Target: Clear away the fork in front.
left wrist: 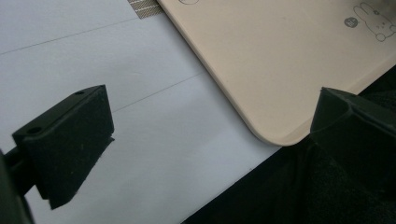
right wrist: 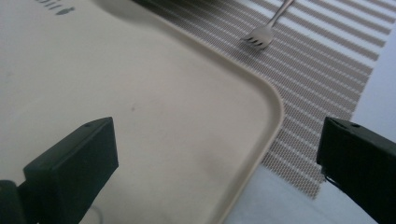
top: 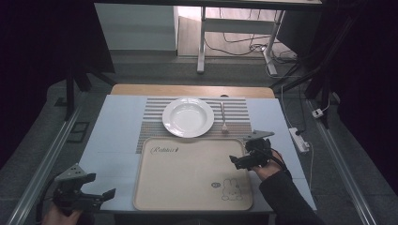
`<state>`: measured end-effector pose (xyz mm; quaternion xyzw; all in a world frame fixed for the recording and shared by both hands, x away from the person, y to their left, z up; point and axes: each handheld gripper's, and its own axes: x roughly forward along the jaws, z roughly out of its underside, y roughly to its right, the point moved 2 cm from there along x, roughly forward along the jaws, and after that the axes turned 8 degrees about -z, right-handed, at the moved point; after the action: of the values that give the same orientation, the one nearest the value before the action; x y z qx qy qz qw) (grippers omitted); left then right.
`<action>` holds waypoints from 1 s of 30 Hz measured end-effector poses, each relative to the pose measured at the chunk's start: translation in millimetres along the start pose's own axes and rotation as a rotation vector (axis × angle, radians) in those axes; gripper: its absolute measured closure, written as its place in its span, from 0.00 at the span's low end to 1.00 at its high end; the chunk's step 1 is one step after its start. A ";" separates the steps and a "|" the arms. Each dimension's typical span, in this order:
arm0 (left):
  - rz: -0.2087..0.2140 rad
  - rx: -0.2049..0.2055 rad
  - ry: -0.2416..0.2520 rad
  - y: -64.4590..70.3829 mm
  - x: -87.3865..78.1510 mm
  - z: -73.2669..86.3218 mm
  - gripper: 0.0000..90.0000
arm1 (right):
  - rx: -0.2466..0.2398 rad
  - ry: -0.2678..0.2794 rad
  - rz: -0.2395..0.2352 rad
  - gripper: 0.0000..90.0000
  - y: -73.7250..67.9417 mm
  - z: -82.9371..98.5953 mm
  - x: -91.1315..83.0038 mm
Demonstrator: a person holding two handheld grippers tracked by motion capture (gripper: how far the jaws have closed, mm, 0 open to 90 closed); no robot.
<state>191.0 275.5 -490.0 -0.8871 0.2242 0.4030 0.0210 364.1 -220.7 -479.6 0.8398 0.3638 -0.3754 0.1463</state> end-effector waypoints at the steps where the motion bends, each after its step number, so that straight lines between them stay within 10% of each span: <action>1: 0.000 0.000 0.000 0.0 0.0 0.0 0.00 | 0.000 -0.002 0.011 0.00 1.7 -2.0 1.2; 14: 0.000 0.004 -0.004 0.2 0.8 -0.5 0.00 | -0.025 -0.029 0.046 0.00 23.7 -24.0 22.4; 30: 0.002 0.006 -0.011 0.3 1.7 -0.8 0.00 | -0.187 -0.153 0.124 0.00 35.9 -49.4 58.6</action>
<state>192.5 274.4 -490.6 -0.8847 0.2259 0.4071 0.0243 442.5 -190.6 -490.4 0.8125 0.3321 -0.3930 0.2741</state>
